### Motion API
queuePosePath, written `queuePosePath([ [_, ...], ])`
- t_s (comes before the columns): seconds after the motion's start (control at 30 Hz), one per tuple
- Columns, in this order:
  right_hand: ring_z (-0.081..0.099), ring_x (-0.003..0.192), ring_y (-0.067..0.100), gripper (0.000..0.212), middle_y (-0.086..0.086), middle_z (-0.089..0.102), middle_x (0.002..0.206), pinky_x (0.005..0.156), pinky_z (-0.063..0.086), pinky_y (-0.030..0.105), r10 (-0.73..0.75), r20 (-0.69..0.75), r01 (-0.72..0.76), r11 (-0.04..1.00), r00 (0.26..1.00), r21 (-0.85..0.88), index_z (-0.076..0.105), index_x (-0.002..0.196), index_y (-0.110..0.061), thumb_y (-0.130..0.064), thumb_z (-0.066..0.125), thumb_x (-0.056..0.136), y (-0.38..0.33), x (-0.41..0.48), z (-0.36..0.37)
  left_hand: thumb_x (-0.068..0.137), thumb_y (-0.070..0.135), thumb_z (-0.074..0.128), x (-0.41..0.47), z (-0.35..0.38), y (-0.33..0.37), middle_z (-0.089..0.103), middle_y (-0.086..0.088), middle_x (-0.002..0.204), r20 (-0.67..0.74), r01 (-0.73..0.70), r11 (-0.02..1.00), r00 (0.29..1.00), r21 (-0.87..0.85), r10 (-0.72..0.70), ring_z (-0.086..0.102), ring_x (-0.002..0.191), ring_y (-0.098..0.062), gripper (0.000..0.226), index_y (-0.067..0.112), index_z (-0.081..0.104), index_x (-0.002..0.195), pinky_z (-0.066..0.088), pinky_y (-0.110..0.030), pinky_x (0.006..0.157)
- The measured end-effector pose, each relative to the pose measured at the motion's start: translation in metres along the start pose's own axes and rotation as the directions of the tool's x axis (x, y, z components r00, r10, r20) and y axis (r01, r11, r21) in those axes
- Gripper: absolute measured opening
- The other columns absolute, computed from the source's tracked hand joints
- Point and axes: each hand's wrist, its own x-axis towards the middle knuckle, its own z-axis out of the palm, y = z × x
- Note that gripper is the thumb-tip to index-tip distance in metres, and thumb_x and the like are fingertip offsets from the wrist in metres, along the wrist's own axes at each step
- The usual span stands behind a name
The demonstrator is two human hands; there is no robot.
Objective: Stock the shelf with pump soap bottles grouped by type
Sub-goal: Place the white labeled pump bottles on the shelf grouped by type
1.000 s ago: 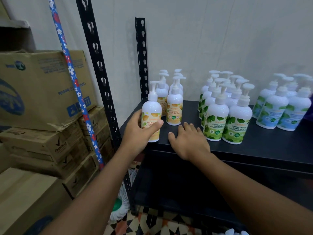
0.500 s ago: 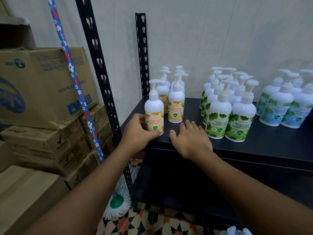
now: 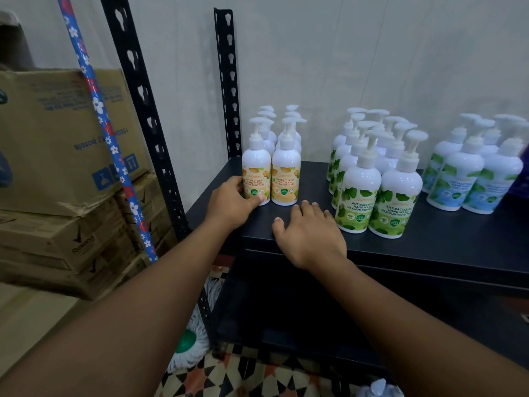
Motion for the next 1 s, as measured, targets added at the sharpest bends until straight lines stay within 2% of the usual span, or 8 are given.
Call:
queuePosePath([
  [0.4, 0.017, 0.153, 0.03, 0.074, 0.016, 0.023, 0.165, 0.125, 0.013, 0.047, -0.011, -0.025, 0.012, 1.0, 1.0, 0.029, 0.029, 0.156, -0.004, -0.052, 0.019, 0.101, 0.0, 0.001, 0.001, 0.083, 0.034, 0.083, 0.007, 0.005, 0.0, 0.07, 0.0, 0.128, -0.016, 0.023, 0.999, 1.0, 0.027, -0.023, 0.065, 0.116, -0.017, 0.056, 0.016, 0.062, 0.132, 0.044, -0.026, 0.089],
  [0.5, 0.021, 0.152, 0.031, 0.073, 0.017, 0.028, 0.163, 0.124, 0.015, 0.046, -0.024, -0.042, 0.026, 0.999, 0.999, 0.046, 0.033, 0.154, -0.003, -0.052, 0.021, 0.101, 0.001, -0.002, 0.001, 0.081, 0.039, 0.083, 0.002, 0.003, 0.002, 0.063, -0.004, 0.14, 0.005, 0.064, 0.998, 0.998, 0.007, -0.064, 0.059, 0.128, -0.021, 0.08, 0.01, 0.048, 0.147, 0.044, -0.03, 0.098],
  [0.57, 0.032, 0.145, 0.031, 0.069, 0.016, 0.041, 0.155, 0.121, 0.023, 0.045, -0.042, -0.084, 0.048, 0.997, 0.996, 0.067, 0.045, 0.146, -0.003, -0.051, 0.025, 0.101, 0.003, -0.004, 0.0, 0.081, 0.043, 0.082, -0.008, 0.002, 0.004, 0.055, -0.008, 0.148, -0.006, 0.098, 0.995, 0.995, 0.012, -0.098, 0.053, 0.135, -0.025, 0.094, 0.007, 0.035, 0.154, 0.044, -0.038, 0.107],
  [0.6, 0.04, 0.138, 0.03, 0.065, 0.015, 0.048, 0.146, 0.117, 0.03, 0.043, -0.057, -0.113, 0.067, 0.994, 0.992, 0.083, 0.053, 0.139, -0.004, -0.051, 0.029, 0.101, 0.004, -0.007, -0.001, 0.081, 0.043, 0.081, -0.015, 0.001, 0.005, 0.053, -0.009, 0.149, -0.021, 0.103, 0.994, 0.994, 0.024, -0.103, 0.052, 0.136, -0.026, 0.093, 0.007, 0.035, 0.154, 0.044, -0.04, 0.109],
  [0.67, 0.05, 0.121, 0.027, 0.054, 0.01, 0.058, 0.129, 0.103, 0.042, 0.04, -0.089, -0.168, 0.113, 0.983, 0.982, 0.143, 0.063, 0.124, -0.008, -0.049, 0.037, 0.1, 0.008, -0.017, -0.004, 0.084, 0.04, 0.078, -0.035, 0.001, 0.009, 0.056, -0.008, 0.146, -0.042, 0.1, 0.994, 0.994, 0.037, -0.098, 0.055, 0.132, -0.026, 0.082, 0.008, 0.042, 0.15, 0.046, -0.04, 0.106],
  [0.73, 0.052, 0.112, 0.024, 0.043, 0.006, 0.062, 0.119, 0.094, 0.045, 0.036, -0.113, -0.216, 0.166, 0.955, 0.97, 0.244, 0.068, 0.114, -0.011, -0.045, 0.048, 0.098, 0.016, -0.032, -0.005, 0.087, 0.038, 0.075, -0.059, 0.0, 0.017, 0.059, -0.004, 0.139, -0.034, 0.103, 0.995, 0.994, 0.001, -0.103, 0.057, 0.127, -0.022, 0.066, 0.011, 0.05, 0.142, 0.046, -0.034, 0.1],
  [0.87, 0.054, 0.111, 0.015, 0.027, -0.004, 0.065, 0.113, 0.092, 0.044, 0.03, -0.145, -0.208, 0.229, 0.854, 0.967, 0.468, 0.073, 0.108, -0.02, -0.038, 0.06, 0.094, 0.041, -0.07, -0.013, 0.09, 0.035, 0.073, -0.108, -0.003, 0.04, 0.065, 0.004, 0.123, 0.008, 0.102, 0.981, 0.995, -0.163, -0.102, 0.062, 0.114, -0.013, 0.043, 0.016, 0.061, 0.126, 0.045, -0.027, 0.094],
  [1.0, 0.06, 0.095, 0.003, 0.013, -0.013, 0.068, 0.1, 0.08, 0.046, 0.022, -0.092, -0.237, 0.22, 0.772, 0.967, 0.597, 0.072, 0.096, -0.028, -0.035, 0.062, 0.095, 0.083, -0.141, -0.026, 0.092, 0.033, 0.071, -0.175, -0.002, 0.066, 0.067, 0.01, 0.109, 0.053, 0.06, 0.968, 0.997, -0.243, -0.049, 0.064, 0.099, -0.002, 0.024, 0.022, 0.065, 0.113, 0.048, -0.021, 0.085],
])
